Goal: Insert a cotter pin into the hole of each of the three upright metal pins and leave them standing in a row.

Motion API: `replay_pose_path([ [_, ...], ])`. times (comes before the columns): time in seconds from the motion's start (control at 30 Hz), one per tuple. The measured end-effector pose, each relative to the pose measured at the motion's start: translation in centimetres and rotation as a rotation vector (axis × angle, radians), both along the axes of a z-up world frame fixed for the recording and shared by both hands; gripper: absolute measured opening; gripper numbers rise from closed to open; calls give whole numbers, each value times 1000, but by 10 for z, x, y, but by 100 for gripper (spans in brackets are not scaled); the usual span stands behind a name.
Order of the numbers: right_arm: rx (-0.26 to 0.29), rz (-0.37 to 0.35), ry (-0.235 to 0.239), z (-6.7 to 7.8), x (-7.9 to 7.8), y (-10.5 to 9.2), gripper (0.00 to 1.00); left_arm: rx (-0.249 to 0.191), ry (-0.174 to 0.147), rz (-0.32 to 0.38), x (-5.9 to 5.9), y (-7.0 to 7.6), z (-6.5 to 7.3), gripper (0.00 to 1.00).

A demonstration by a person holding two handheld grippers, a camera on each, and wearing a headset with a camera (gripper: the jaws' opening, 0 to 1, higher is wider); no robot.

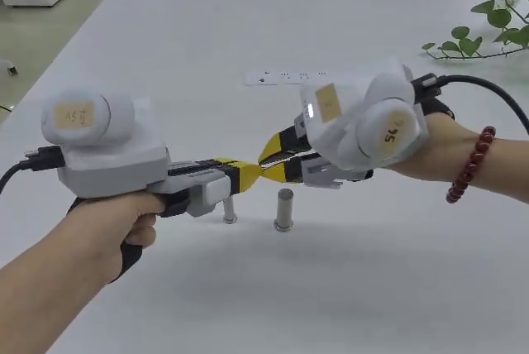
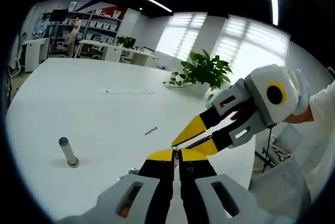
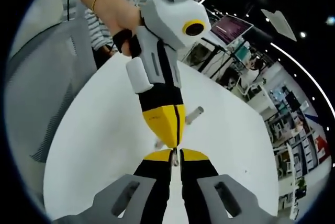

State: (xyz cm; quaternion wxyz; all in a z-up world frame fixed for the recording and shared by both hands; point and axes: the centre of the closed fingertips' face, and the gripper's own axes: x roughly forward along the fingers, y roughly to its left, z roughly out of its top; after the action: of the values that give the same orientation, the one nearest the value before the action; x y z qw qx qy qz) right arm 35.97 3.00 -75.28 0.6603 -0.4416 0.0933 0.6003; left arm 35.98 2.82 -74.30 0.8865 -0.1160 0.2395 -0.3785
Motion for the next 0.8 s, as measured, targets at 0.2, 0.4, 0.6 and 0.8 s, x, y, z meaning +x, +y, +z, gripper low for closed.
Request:
replay_pose_path([
  [0.2,15,-42,65,-3,2,-9,10,43,-32,-15,-1,1,-2,0],
  [0.4,83,-94,237,-5,-2,-17,13,107,-101,-80,-6,-1,-4,0],
  [0.6,169,-112,411,-2,-8,-21,16,158,-178,-169,-15,-7,-4,0],
  [0.8,209,-92,519,0,-23,-28,17,166,-233,-250,-25,-12,-1,0],
])
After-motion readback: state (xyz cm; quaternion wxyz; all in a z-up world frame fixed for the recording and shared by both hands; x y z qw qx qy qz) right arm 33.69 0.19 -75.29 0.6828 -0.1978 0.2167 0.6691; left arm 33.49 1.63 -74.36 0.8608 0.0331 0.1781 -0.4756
